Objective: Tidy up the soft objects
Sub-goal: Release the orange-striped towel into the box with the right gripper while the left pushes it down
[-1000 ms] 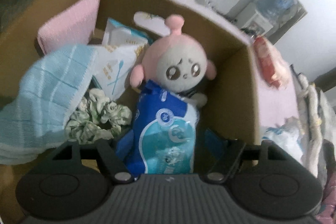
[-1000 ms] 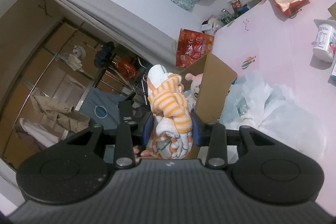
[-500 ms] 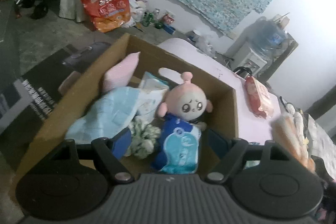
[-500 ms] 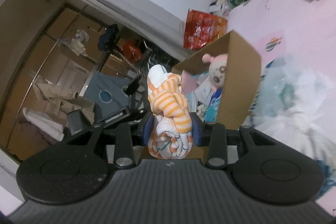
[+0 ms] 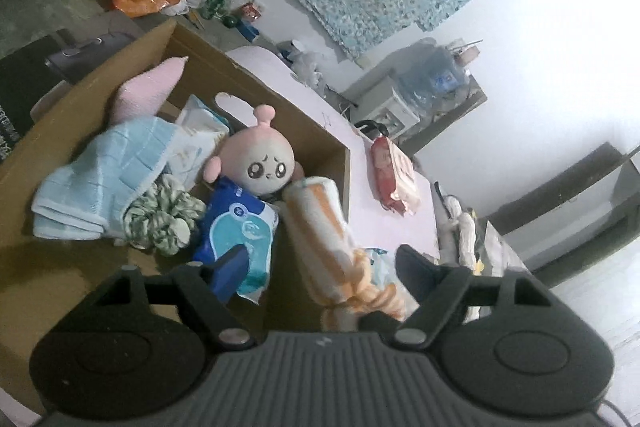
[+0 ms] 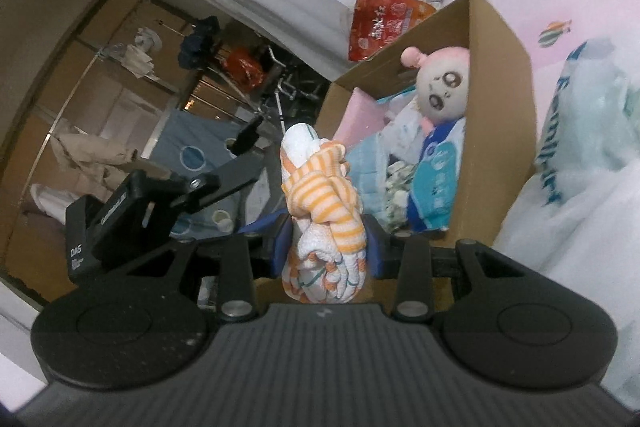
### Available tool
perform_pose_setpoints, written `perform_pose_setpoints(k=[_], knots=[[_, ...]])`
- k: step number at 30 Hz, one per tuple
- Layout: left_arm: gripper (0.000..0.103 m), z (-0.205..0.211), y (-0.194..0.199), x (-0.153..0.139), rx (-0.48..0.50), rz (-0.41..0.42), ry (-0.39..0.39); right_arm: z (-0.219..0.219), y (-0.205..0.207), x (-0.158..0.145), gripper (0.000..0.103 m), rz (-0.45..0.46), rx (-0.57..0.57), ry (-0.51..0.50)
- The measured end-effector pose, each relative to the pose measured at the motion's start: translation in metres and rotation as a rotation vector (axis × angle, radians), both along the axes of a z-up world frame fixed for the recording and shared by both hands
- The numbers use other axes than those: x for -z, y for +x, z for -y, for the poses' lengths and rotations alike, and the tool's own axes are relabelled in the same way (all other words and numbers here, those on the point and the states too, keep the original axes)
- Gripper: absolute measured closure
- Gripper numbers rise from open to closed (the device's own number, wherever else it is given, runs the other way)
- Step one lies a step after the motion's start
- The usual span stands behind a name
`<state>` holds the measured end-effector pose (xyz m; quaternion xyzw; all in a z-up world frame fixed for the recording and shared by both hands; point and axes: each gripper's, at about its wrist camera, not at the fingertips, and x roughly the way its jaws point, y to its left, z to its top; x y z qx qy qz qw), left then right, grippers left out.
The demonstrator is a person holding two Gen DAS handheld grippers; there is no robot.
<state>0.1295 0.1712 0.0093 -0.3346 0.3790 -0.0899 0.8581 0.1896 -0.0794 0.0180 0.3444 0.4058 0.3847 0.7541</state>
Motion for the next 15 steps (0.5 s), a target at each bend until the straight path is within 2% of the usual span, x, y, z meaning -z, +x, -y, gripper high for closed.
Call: perform_pose_setpoints(k=[2, 5, 11, 15], knots=[[0.046, 0.005, 0.002, 0.0, 0.002, -0.006, 0.005, -0.004, -0.003, 0.003, 0.067, -0.003, -0.006, 0.017], [0.061, 0.009, 0.007, 0.002, -0.006, -0.029, 0.012, -0.006, -0.007, 0.007, 0.067, 0.001, -0.014, 0.031], [0.072, 0.015, 0.013, 0.0, 0.02, -0.036, 0.028, 0.003, -0.009, 0.013, 0.065, 0.016, -0.002, 0.034], [0.075, 0.025, 0.022, -0.001, 0.039, -0.046, 0.093, 0.013, -0.014, 0.011, 0.058, 0.044, 0.005, -0.004]])
